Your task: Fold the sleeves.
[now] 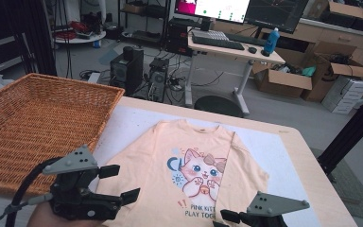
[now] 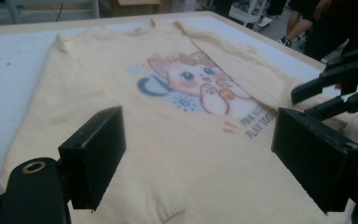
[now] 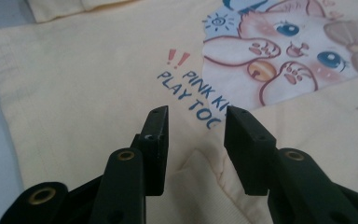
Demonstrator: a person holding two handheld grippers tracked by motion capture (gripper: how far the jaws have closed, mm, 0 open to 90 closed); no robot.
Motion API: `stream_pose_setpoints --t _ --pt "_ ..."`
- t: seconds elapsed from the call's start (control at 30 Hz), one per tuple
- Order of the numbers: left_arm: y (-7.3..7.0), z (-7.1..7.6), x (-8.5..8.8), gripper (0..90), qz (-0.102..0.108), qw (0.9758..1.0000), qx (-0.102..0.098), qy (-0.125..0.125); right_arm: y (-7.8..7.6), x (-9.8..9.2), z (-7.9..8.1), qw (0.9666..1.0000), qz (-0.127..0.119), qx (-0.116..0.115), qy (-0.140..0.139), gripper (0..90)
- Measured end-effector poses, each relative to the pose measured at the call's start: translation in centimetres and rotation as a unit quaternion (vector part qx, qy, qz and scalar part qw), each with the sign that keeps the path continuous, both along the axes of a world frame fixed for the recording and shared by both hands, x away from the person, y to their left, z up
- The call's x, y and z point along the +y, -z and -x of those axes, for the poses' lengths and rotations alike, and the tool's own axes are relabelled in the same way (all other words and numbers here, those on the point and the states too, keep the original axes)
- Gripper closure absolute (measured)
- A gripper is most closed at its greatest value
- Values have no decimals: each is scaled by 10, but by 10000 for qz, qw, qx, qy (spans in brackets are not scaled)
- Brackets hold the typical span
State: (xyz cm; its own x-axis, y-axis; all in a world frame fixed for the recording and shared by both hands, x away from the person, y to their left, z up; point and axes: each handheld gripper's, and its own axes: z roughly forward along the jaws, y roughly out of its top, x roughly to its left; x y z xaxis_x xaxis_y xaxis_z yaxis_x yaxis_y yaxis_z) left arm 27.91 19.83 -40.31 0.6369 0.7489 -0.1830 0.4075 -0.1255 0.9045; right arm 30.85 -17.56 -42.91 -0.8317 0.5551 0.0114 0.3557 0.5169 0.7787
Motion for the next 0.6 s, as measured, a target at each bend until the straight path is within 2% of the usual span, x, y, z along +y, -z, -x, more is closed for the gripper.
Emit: stream_pose_setpoints --t 0.07,0.13,0.23,0.37,0.47,0.5,0.53,0.57,0.6 --pt "4 0 -2 181 -42 10000 58 -5 -6 -4 0 9999 -71 -111 74 551" --pt "7 0 -2 184 -35 9999 112 -6 -12 -10 -2 9996 -146 -211 152 535" --pt "15 -2 -5 200 -133 9996 235 18 -21 -21 -4 9989 -205 -323 284 524" --pt "29 -3 -9 216 -427 9981 430 -64 -29 -37 -7 9977 -254 -437 448 515" --pt "40 -5 -10 274 -731 9946 698 -227 -34 -47 -7 9966 -310 -504 573 511" --pt "45 -7 -11 306 -874 9926 789 -291 -34 -49 -7 9963 -316 -524 599 508" --pt "46 -10 -11 352 -929 9902 984 -345 -35 -52 -7 9960 -339 -534 635 507" --pt "46 -12 -12 386 -979 9883 1098 -406 -35 -54 -7 9956 -376 -551 653 508" --pt "46 -12 -13 435 -1018 9878 1074 -490 -35 -57 -6 9951 -407 -572 695 508"
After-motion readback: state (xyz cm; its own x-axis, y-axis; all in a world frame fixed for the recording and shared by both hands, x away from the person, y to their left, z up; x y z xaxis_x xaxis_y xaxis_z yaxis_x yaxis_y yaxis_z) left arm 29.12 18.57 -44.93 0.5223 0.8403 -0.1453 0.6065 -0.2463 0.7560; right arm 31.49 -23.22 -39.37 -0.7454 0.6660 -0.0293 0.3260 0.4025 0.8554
